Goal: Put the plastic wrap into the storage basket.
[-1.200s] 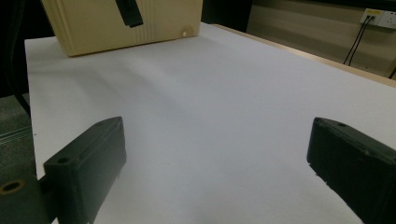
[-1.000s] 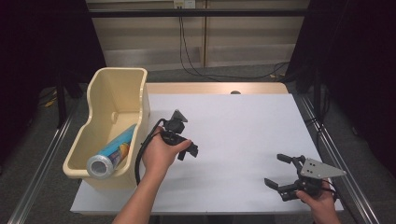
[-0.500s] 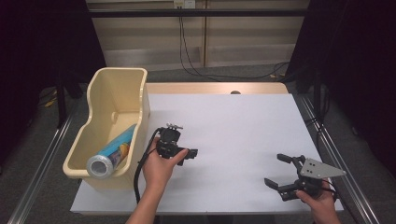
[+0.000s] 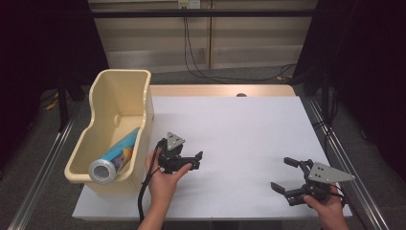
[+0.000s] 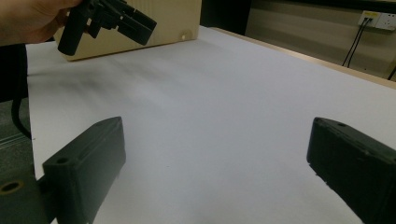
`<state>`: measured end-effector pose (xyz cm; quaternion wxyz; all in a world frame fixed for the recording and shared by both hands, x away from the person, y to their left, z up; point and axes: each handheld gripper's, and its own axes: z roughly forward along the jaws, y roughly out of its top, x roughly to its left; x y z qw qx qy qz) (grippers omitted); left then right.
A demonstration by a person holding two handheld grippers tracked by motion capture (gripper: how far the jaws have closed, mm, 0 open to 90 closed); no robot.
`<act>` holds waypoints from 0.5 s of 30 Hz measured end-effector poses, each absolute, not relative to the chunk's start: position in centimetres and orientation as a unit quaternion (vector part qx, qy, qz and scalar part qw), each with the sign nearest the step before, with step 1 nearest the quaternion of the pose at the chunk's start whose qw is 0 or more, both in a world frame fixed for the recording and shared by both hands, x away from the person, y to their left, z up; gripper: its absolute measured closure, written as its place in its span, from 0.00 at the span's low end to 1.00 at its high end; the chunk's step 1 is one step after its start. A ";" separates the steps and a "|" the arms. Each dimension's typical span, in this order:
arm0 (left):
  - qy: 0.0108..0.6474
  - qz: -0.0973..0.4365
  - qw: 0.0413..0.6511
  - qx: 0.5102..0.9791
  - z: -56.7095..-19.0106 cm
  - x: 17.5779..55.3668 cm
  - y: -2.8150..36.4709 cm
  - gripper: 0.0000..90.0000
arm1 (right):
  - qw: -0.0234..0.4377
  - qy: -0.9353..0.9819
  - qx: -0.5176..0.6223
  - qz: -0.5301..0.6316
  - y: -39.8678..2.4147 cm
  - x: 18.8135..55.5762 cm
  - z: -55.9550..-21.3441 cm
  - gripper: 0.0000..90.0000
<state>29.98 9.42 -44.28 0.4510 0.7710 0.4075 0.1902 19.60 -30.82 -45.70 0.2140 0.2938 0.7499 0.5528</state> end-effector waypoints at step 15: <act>0.375 0.239 0.503 0.741 -45.1 28.3 10.3 0.08 | 0.208 0.748 0.298 0.555 -30.6 19.7 -45.8 0.04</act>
